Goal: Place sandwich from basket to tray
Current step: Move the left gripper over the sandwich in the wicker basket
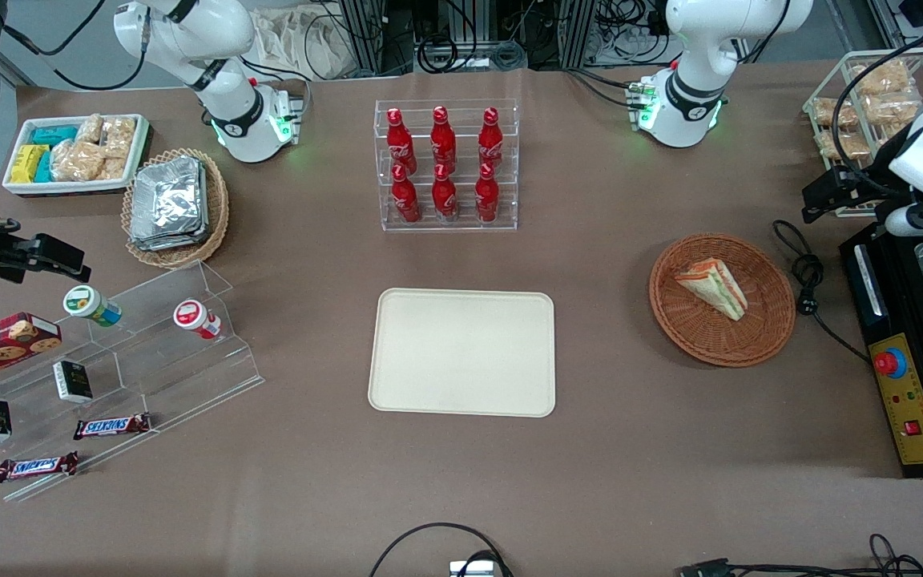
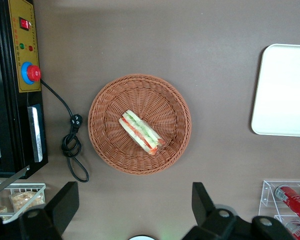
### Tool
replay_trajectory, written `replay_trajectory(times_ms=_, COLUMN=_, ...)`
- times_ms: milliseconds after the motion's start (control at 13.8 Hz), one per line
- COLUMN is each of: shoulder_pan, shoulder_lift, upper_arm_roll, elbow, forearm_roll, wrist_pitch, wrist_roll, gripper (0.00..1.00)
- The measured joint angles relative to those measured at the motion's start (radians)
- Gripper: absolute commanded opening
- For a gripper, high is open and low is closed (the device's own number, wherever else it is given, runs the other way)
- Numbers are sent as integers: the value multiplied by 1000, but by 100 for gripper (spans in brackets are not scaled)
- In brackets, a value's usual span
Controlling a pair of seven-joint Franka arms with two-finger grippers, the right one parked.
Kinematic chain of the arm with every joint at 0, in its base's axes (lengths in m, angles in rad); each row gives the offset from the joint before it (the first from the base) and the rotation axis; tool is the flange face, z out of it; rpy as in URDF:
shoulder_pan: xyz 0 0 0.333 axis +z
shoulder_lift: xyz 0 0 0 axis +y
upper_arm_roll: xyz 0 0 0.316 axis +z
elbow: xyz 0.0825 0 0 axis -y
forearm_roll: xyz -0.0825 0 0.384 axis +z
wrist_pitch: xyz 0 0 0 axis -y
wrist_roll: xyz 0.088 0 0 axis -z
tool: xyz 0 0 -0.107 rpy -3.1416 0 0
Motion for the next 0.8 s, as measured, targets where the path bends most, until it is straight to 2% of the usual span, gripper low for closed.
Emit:
replay_trajectory(times_ms=579, shoulder_pan=0, shoulder_lift=23, upper_arm_roll=1, elbow=-3, forearm_roll=2, wrist_pitch=2, wrist_roll=-14, gripper=100)
replay_trajectory(times_ms=796, shoulder_pan=1, shoulder_lift=56, upper_arm_roll=4, elbow=-45, forearm_roll=3, wrist_pitch=44, wrist_roll=-139, gripper=100)
